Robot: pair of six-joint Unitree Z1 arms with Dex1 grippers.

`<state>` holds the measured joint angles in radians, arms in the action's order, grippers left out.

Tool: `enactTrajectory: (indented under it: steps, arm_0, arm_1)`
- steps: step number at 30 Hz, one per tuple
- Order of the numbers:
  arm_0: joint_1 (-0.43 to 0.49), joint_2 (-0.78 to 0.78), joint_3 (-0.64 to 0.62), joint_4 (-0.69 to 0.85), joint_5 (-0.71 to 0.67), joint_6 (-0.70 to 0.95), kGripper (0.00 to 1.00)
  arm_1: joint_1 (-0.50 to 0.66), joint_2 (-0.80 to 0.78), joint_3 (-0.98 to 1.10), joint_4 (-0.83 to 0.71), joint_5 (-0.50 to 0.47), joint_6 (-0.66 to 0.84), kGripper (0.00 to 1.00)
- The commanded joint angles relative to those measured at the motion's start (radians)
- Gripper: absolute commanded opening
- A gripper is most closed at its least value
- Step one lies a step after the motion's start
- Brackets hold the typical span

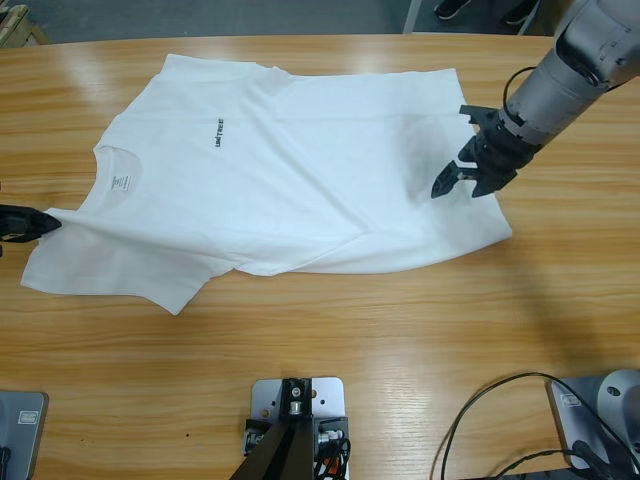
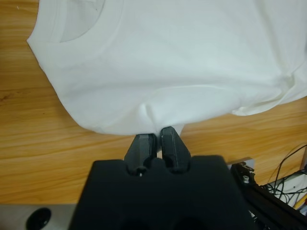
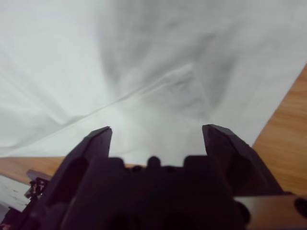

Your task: Fold clothes

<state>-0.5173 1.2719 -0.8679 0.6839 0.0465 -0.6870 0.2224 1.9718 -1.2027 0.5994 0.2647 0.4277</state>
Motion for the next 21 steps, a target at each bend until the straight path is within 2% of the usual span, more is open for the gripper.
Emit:
enactTrajectory:
  steps: [1, 13, 14, 17, 21]
  arm_0:
    - [0.011, 0.024, 0.023, 0.019, 0.000, 0.012, 0.000]
    - [0.011, 0.036, 0.021, 0.019, 0.000, 0.021, 0.000]
    - [0.011, 0.037, 0.021, 0.018, 0.000, 0.021, 0.000]
    - [0.011, 0.040, 0.020, 0.017, 0.000, 0.023, 0.000]
    - [0.011, 0.038, 0.021, 0.017, 0.000, 0.024, 0.000]
  arm_1:
    - [0.009, 0.095, -0.052, 0.029, -0.024, -0.027, 0.766]
    - [-0.009, 0.144, -0.072, 0.056, -0.061, -0.038, 0.757]
    - [-0.009, 0.146, -0.073, 0.057, -0.061, -0.039, 0.746]
    - [-0.009, 0.153, -0.078, 0.061, -0.060, -0.040, 0.632]
    - [-0.009, 0.167, -0.083, 0.070, -0.061, -0.040, 0.632]
